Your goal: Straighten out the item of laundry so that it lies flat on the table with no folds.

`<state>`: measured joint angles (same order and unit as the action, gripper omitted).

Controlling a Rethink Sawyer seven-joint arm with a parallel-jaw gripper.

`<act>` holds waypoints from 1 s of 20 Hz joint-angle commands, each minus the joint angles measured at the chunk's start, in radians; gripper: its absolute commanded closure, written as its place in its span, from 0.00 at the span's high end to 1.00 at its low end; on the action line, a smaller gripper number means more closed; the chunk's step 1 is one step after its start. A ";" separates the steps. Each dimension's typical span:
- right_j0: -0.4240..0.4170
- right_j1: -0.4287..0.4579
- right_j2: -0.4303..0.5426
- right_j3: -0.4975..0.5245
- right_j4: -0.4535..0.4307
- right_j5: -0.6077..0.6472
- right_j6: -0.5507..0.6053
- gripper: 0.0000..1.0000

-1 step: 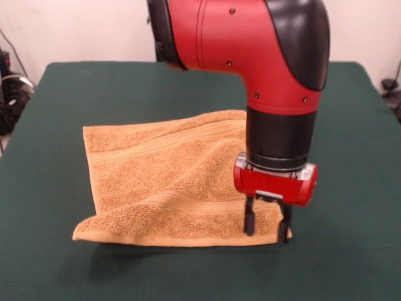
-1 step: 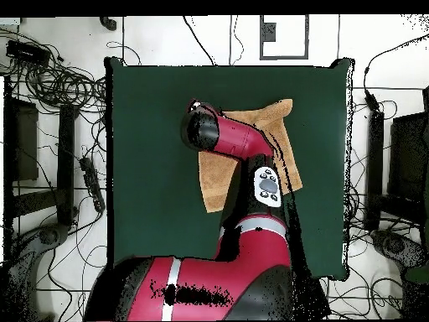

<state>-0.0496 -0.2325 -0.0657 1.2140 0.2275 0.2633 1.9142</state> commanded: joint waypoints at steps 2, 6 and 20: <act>0.020 0.014 -0.009 0.064 0.027 -0.022 0.215 0.00; 0.021 0.011 -0.011 0.059 0.031 -0.002 0.207 0.00; 0.110 0.044 -0.117 0.033 0.076 0.076 0.273 1.00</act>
<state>-0.0281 -0.1993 -0.1389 1.2133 0.2375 0.2497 1.9142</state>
